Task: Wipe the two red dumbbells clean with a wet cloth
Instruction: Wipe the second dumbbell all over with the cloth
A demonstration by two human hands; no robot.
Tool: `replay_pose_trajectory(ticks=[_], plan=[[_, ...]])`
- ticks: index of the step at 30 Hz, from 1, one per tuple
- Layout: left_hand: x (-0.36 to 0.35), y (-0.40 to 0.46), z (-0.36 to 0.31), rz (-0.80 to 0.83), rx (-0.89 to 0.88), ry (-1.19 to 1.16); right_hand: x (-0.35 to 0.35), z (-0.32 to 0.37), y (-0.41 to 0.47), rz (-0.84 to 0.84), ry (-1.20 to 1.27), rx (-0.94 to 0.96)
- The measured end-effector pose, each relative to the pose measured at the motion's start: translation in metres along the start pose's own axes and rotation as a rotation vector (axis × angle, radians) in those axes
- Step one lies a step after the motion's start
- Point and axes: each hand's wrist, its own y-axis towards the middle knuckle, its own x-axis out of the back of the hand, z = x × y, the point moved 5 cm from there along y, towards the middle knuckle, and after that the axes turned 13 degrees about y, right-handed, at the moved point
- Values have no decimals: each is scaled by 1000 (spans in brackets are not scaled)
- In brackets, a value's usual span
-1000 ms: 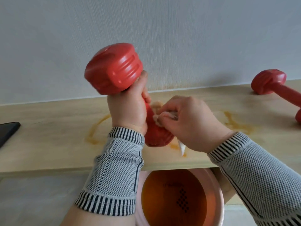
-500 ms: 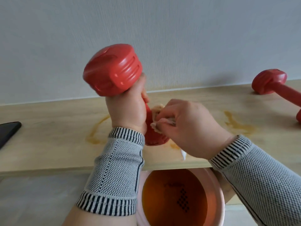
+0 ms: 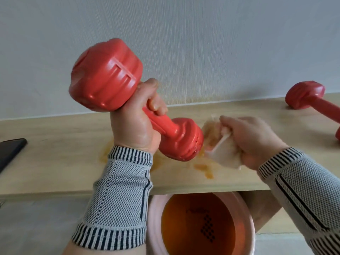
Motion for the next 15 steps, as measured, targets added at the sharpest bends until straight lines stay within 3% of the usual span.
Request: replay_pose_trajectory(ticks=[3,6,10,15], plan=[[-1,0,-2,13,1,-44,-27,-23,-18,303,225,-439],[2,0,-4,-66,4,-13,-41,-19,-31,506,280,-493],[3,-3,12,-334,153,143,-43,-21,-25,437,394,-412],[6,-9,39,-518,353,5,-36,-32,-18,190,318,-241]])
